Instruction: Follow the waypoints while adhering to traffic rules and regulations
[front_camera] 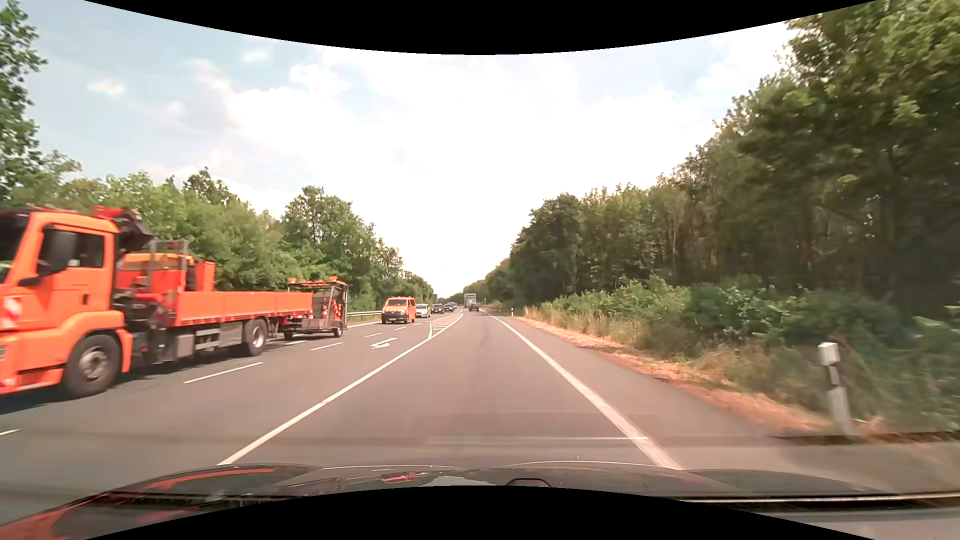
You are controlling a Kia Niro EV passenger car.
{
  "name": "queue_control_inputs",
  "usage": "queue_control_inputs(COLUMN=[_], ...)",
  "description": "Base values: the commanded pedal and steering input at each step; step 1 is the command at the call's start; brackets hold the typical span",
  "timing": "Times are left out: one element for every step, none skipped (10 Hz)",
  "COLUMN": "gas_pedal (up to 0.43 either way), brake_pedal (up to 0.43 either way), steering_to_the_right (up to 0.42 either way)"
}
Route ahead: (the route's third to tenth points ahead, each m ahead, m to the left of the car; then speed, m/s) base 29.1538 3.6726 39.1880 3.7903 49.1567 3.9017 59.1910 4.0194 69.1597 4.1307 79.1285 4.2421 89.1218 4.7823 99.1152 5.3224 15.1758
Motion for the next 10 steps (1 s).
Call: queue_control_inputs(gas_pedal=[0.240, 0.240, 0.240, 0.240, 0.240, 0.240, 0.240, 0.240, 0.240, 0.240], brake_pedal=[0.000, 0.000, 0.000, 0.000, 0.000, 0.000, 0.000, 0.000, 0.000, 0.000], steering_to_the_right=[-0.009, -0.009, -0.009, -0.007, -0.005, -0.003, -0.003, -0.003, -0.003, -0.003])
